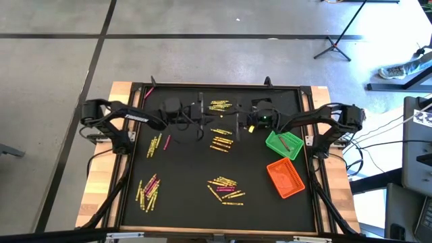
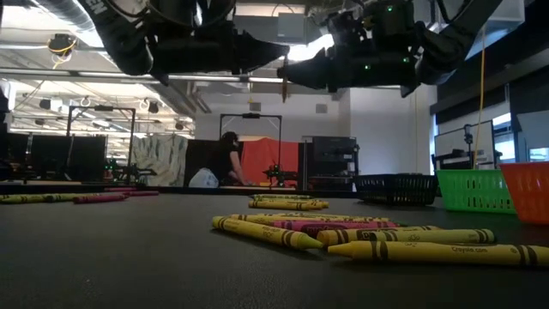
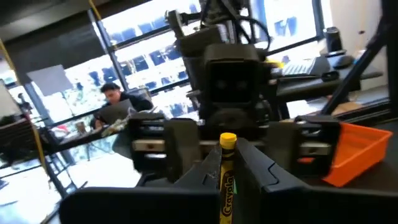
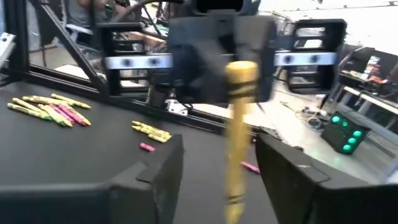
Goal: Sort crayons
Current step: Put the yellow crayon into the black basket, then put the red crayon into the green basket
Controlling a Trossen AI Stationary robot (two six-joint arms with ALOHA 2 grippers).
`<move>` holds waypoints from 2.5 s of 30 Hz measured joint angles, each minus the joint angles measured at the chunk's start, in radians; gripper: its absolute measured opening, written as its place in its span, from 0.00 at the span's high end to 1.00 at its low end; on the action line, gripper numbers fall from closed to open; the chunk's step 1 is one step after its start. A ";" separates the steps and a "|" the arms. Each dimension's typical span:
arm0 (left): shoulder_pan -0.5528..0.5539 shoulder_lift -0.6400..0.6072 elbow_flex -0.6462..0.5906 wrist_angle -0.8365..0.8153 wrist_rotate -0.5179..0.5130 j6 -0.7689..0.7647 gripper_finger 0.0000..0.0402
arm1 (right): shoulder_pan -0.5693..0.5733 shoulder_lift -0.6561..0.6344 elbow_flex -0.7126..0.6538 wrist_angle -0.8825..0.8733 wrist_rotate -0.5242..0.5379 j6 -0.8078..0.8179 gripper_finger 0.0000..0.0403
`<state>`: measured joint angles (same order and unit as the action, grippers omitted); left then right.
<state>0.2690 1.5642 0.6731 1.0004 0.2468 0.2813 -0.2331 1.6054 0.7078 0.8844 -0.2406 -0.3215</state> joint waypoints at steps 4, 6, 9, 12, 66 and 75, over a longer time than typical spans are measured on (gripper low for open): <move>-0.022 0.002 0.000 0.007 0.002 0.007 0.98 | 0.000 0.000 0.000 -0.004 0.005 -0.005 0.67; -0.028 0.002 0.000 0.010 0.000 0.014 0.98 | 0.000 0.000 0.000 -0.004 0.004 -0.005 0.76; -0.029 0.002 0.000 0.009 -0.005 0.016 0.98 | 0.000 0.000 0.000 -0.010 0.000 -0.008 0.90; -0.029 0.002 0.000 -0.002 -0.025 0.002 0.97 | 0.000 0.000 0.000 -0.024 0.002 -0.032 0.97; 0.045 -0.001 0.000 -0.204 -0.305 -0.034 0.67 | -0.422 -0.137 0.000 -1.157 0.360 0.270 0.87; 0.045 -0.001 0.001 -0.223 -0.309 -0.035 0.67 | -0.418 -0.159 0.048 -1.170 0.343 0.268 0.64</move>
<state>0.3138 1.5635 0.6739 0.7775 -0.0620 0.2461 -0.6515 1.4469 0.7557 -0.2858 0.1022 -0.0540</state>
